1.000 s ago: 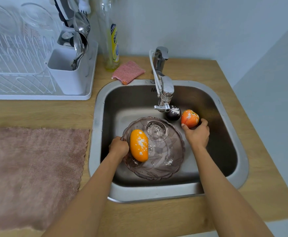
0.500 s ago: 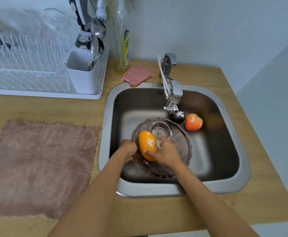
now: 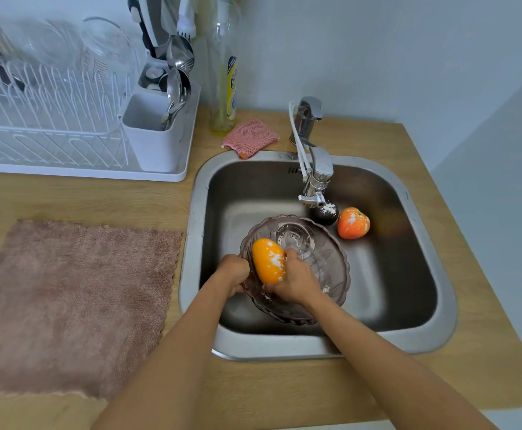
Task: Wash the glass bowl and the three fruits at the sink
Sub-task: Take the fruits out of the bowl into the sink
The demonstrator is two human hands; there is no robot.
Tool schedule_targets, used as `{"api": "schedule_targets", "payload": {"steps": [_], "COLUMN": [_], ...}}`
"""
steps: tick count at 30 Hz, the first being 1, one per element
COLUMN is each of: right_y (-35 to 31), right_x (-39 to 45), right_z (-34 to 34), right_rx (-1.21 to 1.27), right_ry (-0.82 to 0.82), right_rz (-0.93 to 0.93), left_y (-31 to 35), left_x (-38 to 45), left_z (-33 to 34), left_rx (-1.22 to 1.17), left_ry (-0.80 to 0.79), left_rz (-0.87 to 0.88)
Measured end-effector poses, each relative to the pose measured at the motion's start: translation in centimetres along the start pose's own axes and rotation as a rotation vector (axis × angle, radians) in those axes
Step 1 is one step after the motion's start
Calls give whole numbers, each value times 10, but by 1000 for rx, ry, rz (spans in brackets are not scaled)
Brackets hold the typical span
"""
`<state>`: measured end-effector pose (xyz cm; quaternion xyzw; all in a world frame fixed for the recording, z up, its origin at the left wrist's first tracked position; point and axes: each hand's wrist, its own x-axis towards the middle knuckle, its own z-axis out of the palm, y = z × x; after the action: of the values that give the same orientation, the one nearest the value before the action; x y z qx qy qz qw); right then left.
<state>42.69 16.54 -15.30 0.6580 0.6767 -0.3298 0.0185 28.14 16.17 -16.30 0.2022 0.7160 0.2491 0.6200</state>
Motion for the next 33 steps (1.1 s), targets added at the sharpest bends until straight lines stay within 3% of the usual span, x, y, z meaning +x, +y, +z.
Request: {"api": "schedule_targets", "payload": {"steps": [7,12,16,22,33], "right_y": [4,10,27,70,106], "right_x": [2,-3,-14,-32,-14], "right_z": [-8,-23,-41,-75,-83], "right_rx": [97,239,358,421,316], "right_ry": [20,148,303,411,190], "right_rz": [25,75,115,274,545], "left_y": [1,-1,0,4,6], "left_x": [-2,2,0,-8,-13], "left_z": [-2,-4,-7,-8,-8], "left_rx": [35,93,193,216,252], "left_ry": [10,61,195,286,299], "left_rz": [32,76,104,111,95]}}
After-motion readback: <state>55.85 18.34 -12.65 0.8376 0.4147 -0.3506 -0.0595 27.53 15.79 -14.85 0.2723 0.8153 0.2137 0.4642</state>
